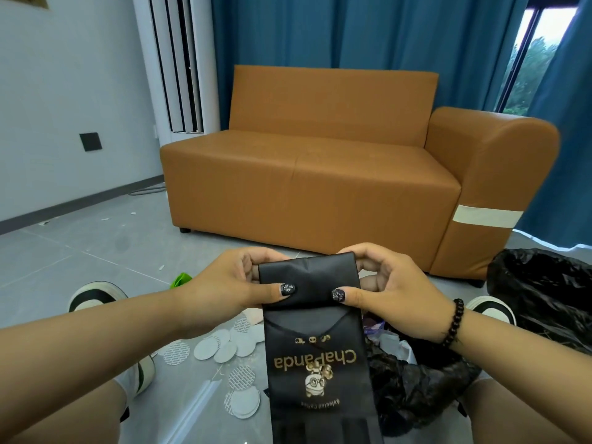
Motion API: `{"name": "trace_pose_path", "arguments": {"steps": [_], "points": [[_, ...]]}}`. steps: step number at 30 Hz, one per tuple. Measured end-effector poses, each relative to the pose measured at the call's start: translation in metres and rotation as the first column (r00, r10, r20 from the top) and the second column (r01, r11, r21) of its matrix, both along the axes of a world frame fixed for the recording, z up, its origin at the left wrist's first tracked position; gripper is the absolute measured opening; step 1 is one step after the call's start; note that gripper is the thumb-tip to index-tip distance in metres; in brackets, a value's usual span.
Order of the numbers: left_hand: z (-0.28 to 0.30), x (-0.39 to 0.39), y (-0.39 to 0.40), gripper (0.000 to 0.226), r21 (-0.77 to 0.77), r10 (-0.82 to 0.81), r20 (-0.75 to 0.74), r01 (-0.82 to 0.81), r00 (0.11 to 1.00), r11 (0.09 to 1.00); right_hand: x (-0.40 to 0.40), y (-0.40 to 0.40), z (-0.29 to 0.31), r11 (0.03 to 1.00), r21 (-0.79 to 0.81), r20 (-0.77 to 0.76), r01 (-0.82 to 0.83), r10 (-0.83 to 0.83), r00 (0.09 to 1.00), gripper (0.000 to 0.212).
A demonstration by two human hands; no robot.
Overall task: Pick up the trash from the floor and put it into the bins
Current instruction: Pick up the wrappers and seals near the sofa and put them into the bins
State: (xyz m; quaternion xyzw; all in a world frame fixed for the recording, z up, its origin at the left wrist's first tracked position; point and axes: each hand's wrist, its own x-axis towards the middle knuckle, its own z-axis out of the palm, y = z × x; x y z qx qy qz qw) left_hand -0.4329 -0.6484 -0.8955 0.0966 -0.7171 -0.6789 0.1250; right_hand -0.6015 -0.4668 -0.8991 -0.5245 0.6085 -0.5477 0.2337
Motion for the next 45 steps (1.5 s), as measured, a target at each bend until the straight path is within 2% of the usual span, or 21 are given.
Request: {"name": "trace_pose_path", "arguments": {"steps": [4, 14, 18, 22, 26, 30, 34, 36, 38, 43, 45], "points": [[-0.003, -0.001, 0.005, 0.025, 0.025, -0.041, 0.041, 0.04, 0.998, 0.999, 0.006, 0.001, 0.009, 0.998, -0.047, 0.012, 0.047, -0.047, 0.999, 0.033], [0.0, -0.001, 0.018, 0.035, 0.083, -0.072, 0.052, 0.067, 0.996, 0.994, 0.004, 0.002, 0.008, 0.976, -0.209, 0.022, 0.066, -0.063, 0.998, 0.016], [-0.002, 0.0, 0.012, 0.061, 0.086, -0.092, 0.088, 0.084, 0.992, 0.993, 0.002, 0.002, 0.003, 0.965, -0.253, -0.117, 0.069, -0.101, 0.988, 0.015], [-0.006, 0.0, 0.005, 0.04, 0.045, -0.036, 0.089, 0.032, 0.995, 0.998, 0.006, 0.004, -0.001, 0.975, -0.201, -0.231, 0.093, -0.14, 0.963, 0.036], [-0.01, 0.0, 0.002, 0.05, 0.024, -0.028, 0.069, 0.027, 0.997, 0.999, 0.009, 0.005, -0.002, 0.981, -0.182, -0.288, 0.071, -0.123, 0.95, 0.026], [-0.009, 0.0, -0.001, 0.055, 0.005, 0.047, 0.011, -0.047, 0.999, 0.999, 0.008, 0.009, 0.0, 0.996, -0.062, -0.25, 0.066, -0.08, 0.965, 0.042], [-0.006, -0.001, 0.001, 0.048, 0.013, 0.104, -0.033, -0.104, 0.994, 0.995, 0.008, 0.011, 0.003, 1.0, 0.001, 0.013, 0.02, -0.02, 1.0, 0.04], [-0.006, -0.001, 0.003, 0.05, 0.026, 0.107, -0.05, -0.106, 0.993, 0.994, 0.009, 0.011, 0.0, 0.995, 0.095, 0.027, 0.013, -0.015, 1.0, 0.051], [-0.006, -0.001, 0.004, 0.049, 0.031, 0.111, -0.049, -0.11, 0.993, 0.993, 0.011, 0.008, -0.002, 0.988, 0.152, 0.017, 0.009, -0.012, 1.0, 0.05], [-0.005, 0.002, 0.009, 0.039, 0.084, 0.051, 0.075, -0.057, 0.996, 0.995, 0.02, 0.005, 0.002, 0.999, 0.039, 0.099, 0.015, -0.019, 0.995, 0.039], [-0.006, 0.003, 0.014, 0.044, 0.111, -0.009, 0.171, -0.01, 0.985, 0.994, 0.021, 0.004, 0.004, 1.0, -0.008, 0.092, 0.023, -0.022, 0.996, 0.039]]}}
